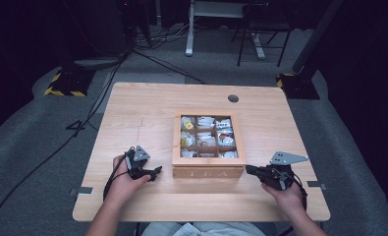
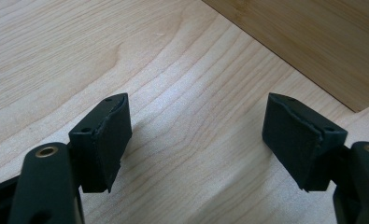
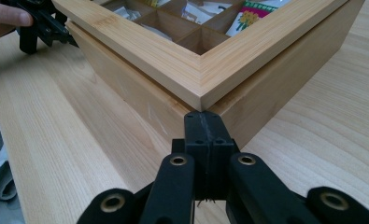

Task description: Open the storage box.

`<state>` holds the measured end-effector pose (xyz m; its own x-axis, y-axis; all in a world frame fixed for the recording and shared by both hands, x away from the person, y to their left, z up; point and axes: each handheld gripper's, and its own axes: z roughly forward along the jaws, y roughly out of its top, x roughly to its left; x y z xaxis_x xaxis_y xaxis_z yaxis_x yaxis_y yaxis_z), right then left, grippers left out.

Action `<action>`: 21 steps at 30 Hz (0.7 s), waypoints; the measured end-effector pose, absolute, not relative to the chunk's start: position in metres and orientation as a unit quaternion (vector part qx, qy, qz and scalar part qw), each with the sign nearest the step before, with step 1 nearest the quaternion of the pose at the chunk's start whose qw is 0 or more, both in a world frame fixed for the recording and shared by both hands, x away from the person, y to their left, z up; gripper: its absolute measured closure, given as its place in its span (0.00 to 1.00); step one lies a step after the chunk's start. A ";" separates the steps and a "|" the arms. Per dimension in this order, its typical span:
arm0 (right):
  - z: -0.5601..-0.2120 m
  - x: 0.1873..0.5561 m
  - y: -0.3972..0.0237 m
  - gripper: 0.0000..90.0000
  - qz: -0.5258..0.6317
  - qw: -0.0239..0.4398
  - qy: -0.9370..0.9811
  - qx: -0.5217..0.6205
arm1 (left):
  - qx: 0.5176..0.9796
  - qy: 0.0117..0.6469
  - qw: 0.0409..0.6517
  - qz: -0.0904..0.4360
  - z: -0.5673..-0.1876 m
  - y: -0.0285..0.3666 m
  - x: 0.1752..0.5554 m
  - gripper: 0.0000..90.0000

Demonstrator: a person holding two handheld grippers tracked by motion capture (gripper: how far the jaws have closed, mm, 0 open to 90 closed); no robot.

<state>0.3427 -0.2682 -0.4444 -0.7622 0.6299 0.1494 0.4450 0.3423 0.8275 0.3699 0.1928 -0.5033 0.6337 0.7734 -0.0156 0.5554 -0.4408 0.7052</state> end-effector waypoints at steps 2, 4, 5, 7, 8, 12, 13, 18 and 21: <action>-0.442 0.343 -0.269 1.00 0.473 0.098 0.811 0.331 | 0.834 0.398 0.348 0.157 -0.503 0.193 0.370 0.27; -0.439 0.343 -0.269 1.00 0.477 0.098 0.808 0.331 | 0.834 0.398 0.348 0.157 -0.503 0.193 0.370 0.27; -0.437 0.343 -0.269 1.00 0.478 0.100 0.807 0.332 | 0.834 0.398 0.348 0.157 -0.503 0.193 0.370 0.27; -0.435 0.342 -0.269 1.00 0.476 0.105 0.809 0.329 | 0.834 0.398 0.348 0.157 -0.503 0.193 0.370 0.27; -0.433 0.342 -0.268 1.00 0.476 0.106 0.809 0.329 | 0.834 0.399 0.348 0.157 -0.503 0.193 0.370 0.27; -0.427 0.343 -0.267 1.00 0.480 0.107 0.804 0.334 | 0.834 0.398 0.348 0.157 -0.503 0.193 0.370 0.27; -0.426 0.344 -0.267 1.00 0.479 0.110 0.805 0.333 | 0.834 0.398 0.348 0.157 -0.503 0.193 0.370 0.27; -0.416 0.345 -0.265 1.00 0.482 0.112 0.799 0.341 | 0.834 0.398 0.348 0.157 -0.503 0.193 0.370 0.27; -0.412 0.346 -0.264 1.00 0.488 0.115 0.795 0.342 | 0.834 0.398 0.348 0.157 -0.503 0.193 0.370 0.27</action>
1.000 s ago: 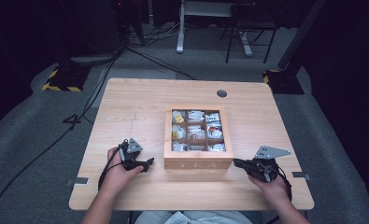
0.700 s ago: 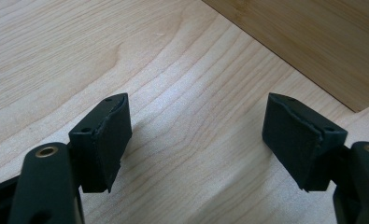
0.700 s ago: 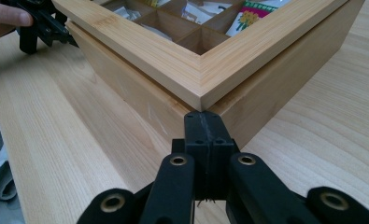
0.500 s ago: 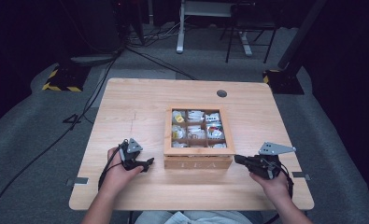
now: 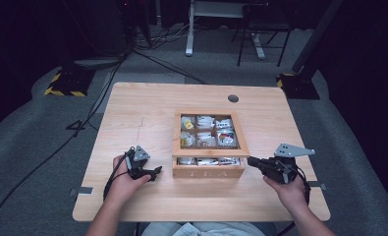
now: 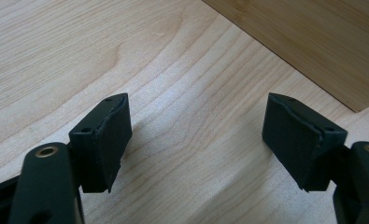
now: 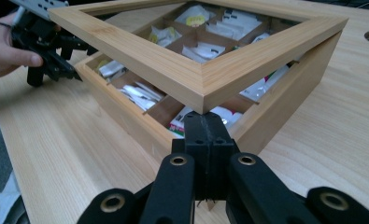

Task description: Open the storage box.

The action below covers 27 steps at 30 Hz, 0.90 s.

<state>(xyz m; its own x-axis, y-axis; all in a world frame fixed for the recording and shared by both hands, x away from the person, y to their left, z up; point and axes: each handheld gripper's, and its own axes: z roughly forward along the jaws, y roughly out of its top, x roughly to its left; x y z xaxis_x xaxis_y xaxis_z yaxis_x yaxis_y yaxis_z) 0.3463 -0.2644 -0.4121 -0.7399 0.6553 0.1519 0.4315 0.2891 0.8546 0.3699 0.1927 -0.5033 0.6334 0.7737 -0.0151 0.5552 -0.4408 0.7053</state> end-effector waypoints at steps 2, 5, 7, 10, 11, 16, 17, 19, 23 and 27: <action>-0.409 0.347 -0.264 1.00 0.492 0.117 0.791 0.344 | 0.834 0.398 0.348 0.157 -0.503 0.193 0.370 0.27; -0.404 0.348 -0.264 1.00 0.497 0.123 0.788 0.344 | 0.834 0.398 0.348 0.157 -0.503 0.193 0.370 0.27; -0.401 0.349 -0.263 1.00 0.500 0.125 0.785 0.345 | 0.834 0.398 0.348 0.157 -0.503 0.193 0.370 0.27; -0.396 0.351 -0.262 1.00 0.504 0.129 0.781 0.346 | 0.834 0.399 0.348 0.157 -0.503 0.193 0.370 0.27; -0.395 0.352 -0.262 1.00 0.504 0.131 0.780 0.346 | 0.834 0.399 0.349 0.157 -0.503 0.193 0.370 0.27; -0.388 0.355 -0.262 1.00 0.509 0.140 0.776 0.346 | 0.833 0.399 0.349 0.157 -0.503 0.193 0.370 0.27; -0.387 0.356 -0.261 1.00 0.509 0.140 0.776 0.346 | 0.833 0.399 0.349 0.156 -0.503 0.193 0.370 0.27; -0.385 0.357 -0.261 1.00 0.509 0.145 0.775 0.344 | 0.833 0.399 0.348 0.156 -0.503 0.193 0.370 0.27; -0.381 0.359 -0.260 1.00 0.511 0.155 0.774 0.341 | 0.833 0.399 0.349 0.156 -0.503 0.193 0.370 0.27; -0.378 0.363 -0.258 1.00 0.514 0.159 0.770 0.343 | 0.834 0.399 0.348 0.157 -0.503 0.193 0.370 0.27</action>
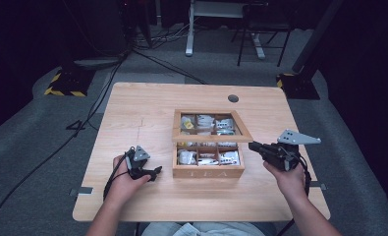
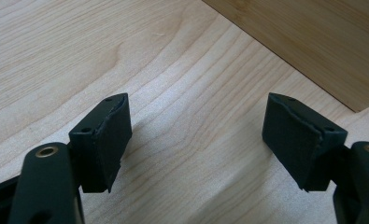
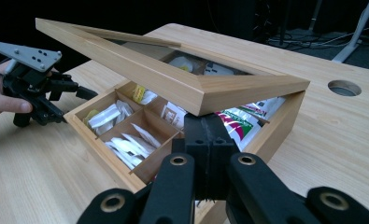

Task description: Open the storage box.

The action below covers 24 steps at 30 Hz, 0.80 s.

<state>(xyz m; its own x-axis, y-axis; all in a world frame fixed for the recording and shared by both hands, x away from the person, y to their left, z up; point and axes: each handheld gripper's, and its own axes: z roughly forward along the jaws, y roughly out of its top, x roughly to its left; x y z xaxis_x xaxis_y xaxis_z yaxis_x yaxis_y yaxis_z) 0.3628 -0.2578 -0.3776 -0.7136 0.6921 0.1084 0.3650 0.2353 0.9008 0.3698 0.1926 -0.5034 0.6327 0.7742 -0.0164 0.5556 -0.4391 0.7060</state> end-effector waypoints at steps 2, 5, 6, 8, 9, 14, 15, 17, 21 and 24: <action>-0.376 0.365 -0.257 1.00 0.516 0.160 0.768 0.344 | 0.834 0.399 0.348 0.157 -0.503 0.193 0.370 0.27; -0.374 0.368 -0.256 1.00 0.518 0.160 0.766 0.344 | 0.834 0.399 0.348 0.157 -0.503 0.193 0.370 0.27; -0.373 0.369 -0.255 1.00 0.519 0.161 0.766 0.344 | 0.834 0.399 0.348 0.157 -0.503 0.193 0.370 0.27; -0.372 0.371 -0.254 1.00 0.520 0.163 0.765 0.344 | 0.834 0.399 0.348 0.157 -0.503 0.193 0.370 0.27; -0.371 0.371 -0.253 1.00 0.521 0.165 0.764 0.344 | 0.834 0.399 0.348 0.157 -0.503 0.193 0.370 0.27; -0.371 0.375 -0.249 1.00 0.526 0.171 0.759 0.343 | 0.834 0.399 0.347 0.157 -0.503 0.193 0.370 0.27; -0.371 0.376 -0.248 1.00 0.528 0.172 0.759 0.341 | 0.834 0.399 0.346 0.158 -0.503 0.193 0.370 0.27; -0.370 0.378 -0.246 1.00 0.530 0.176 0.756 0.342 | 0.834 0.399 0.347 0.158 -0.503 0.193 0.370 0.27; -0.367 0.383 -0.243 1.00 0.534 0.183 0.752 0.340 | 0.834 0.399 0.348 0.156 -0.503 0.193 0.370 0.27; -0.365 0.388 -0.241 1.00 0.534 0.189 0.752 0.338 | 0.834 0.399 0.348 0.157 -0.503 0.193 0.370 0.27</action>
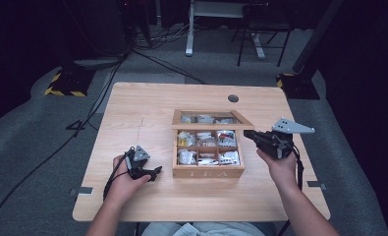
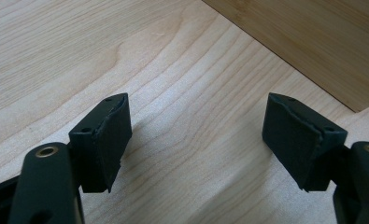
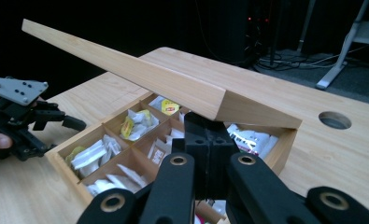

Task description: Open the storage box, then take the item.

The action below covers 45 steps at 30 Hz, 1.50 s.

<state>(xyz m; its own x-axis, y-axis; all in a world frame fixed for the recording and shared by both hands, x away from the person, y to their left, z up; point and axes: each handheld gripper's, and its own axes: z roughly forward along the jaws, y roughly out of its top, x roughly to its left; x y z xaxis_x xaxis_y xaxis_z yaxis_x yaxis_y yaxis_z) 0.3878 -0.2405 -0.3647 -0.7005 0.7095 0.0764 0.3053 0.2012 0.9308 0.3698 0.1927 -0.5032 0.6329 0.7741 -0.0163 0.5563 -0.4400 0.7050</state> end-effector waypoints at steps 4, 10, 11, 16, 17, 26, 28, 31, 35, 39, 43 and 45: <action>-0.362 0.394 -0.239 1.00 0.540 0.193 0.746 0.340 | 0.834 0.399 0.347 0.157 -0.503 0.193 0.370 0.27; -0.358 0.402 -0.238 1.00 0.551 0.195 0.736 0.342 | 0.834 0.398 0.347 0.157 -0.503 0.193 0.370 0.27; -0.357 0.403 -0.238 1.00 0.552 0.196 0.736 0.341 | 0.834 0.398 0.347 0.157 -0.503 0.193 0.370 0.27; -0.357 0.409 -0.237 1.00 0.559 0.190 0.731 0.342 | 0.834 0.398 0.348 0.156 -0.503 0.193 0.370 0.27; -0.356 0.409 -0.237 1.00 0.558 0.190 0.731 0.344 | 0.834 0.398 0.348 0.156 -0.503 0.193 0.370 0.27; -0.357 0.414 -0.234 1.00 0.560 0.188 0.729 0.345 | 0.835 0.398 0.347 0.156 -0.503 0.193 0.370 0.27; -0.357 0.414 -0.234 1.00 0.560 0.189 0.730 0.344 | 0.835 0.398 0.347 0.156 -0.503 0.193 0.370 0.27; -0.357 0.414 -0.234 1.00 0.560 0.188 0.730 0.343 | 0.834 0.398 0.348 0.155 -0.503 0.193 0.370 0.27; -0.357 0.414 -0.234 1.00 0.561 0.187 0.730 0.343 | 0.835 0.397 0.348 0.155 -0.503 0.193 0.370 0.27; -0.357 0.415 -0.234 1.00 0.561 0.186 0.731 0.343 | 0.838 0.394 0.346 0.153 -0.503 0.193 0.369 0.27; -0.357 0.415 -0.235 1.00 0.561 0.185 0.731 0.343 | 0.839 0.390 0.348 0.150 -0.503 0.192 0.369 0.27; -0.357 0.415 -0.235 1.00 0.560 0.184 0.731 0.343 | 0.840 0.388 0.348 0.148 -0.503 0.192 0.369 0.26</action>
<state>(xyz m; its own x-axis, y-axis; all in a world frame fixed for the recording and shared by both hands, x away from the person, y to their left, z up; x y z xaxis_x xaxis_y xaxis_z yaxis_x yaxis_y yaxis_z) 0.4145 -0.2346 -0.3570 -0.6967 0.7081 0.1149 0.2955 0.1374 0.9454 0.3693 0.1920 -0.5030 0.6546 0.7556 -0.0220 0.5498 -0.4559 0.6999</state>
